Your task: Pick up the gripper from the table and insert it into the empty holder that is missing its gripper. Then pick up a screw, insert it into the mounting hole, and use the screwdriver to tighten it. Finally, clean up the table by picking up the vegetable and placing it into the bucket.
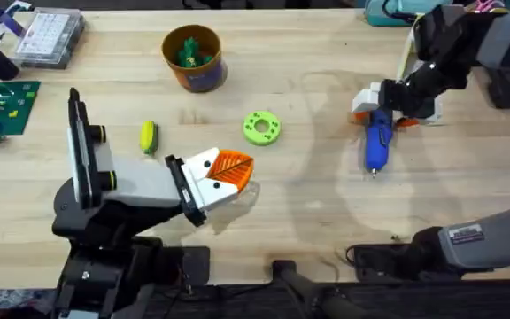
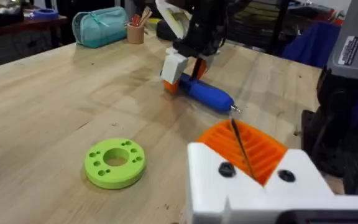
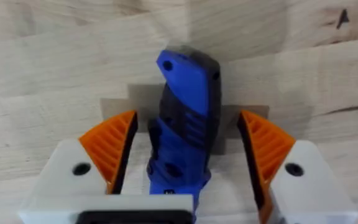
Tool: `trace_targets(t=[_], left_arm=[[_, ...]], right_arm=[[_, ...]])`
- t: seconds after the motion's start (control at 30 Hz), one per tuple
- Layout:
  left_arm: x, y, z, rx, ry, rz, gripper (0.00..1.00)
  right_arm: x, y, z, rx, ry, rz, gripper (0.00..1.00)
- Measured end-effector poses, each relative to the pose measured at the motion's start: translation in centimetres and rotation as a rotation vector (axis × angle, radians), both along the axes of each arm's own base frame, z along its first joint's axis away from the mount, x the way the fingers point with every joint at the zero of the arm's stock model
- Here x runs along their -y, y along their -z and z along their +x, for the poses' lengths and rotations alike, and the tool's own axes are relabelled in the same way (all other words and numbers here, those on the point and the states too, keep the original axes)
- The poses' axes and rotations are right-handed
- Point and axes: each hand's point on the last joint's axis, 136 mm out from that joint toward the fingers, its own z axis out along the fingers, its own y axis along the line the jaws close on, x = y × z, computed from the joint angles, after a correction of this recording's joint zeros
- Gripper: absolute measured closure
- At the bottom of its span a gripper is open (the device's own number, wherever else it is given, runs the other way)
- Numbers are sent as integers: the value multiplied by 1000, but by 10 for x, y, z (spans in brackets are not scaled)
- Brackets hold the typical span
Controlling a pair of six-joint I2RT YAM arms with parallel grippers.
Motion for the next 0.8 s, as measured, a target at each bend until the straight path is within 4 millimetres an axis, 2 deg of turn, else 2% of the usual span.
trace_targets(t=[0.27, 0.4, 0.47, 0.5, 0.6, 0.63, 0.67, 0.8], left_arm=[[0, 0, 0, 0, 0, 0, 985], [0, 0, 0, 0, 0, 0, 985], [0, 0, 0, 0, 0, 0, 985], [0, 0, 0, 0, 0, 0, 985], [0, 0, 0, 0, 0, 0, 985], [0, 0, 0, 0, 0, 0, 985], [0, 0, 0, 0, 0, 0, 985], [0, 0, 0, 0, 0, 0, 985]], right_arm=[[2, 3, 2, -17, 2, -10, 34], [3, 5, 2, -27, 2, -21, 102], [5, 4, 2, -27, 1, -31, 222], [6, 4, 2, -27, -2, -35, 332], [9, 5, 2, -28, 0, -47, 782], [11, 7, 3, -30, -2, -53, 904], [11, 7, 3, -31, -3, -57, 964], [12, 7, 3, -32, -10, -60, 975]])
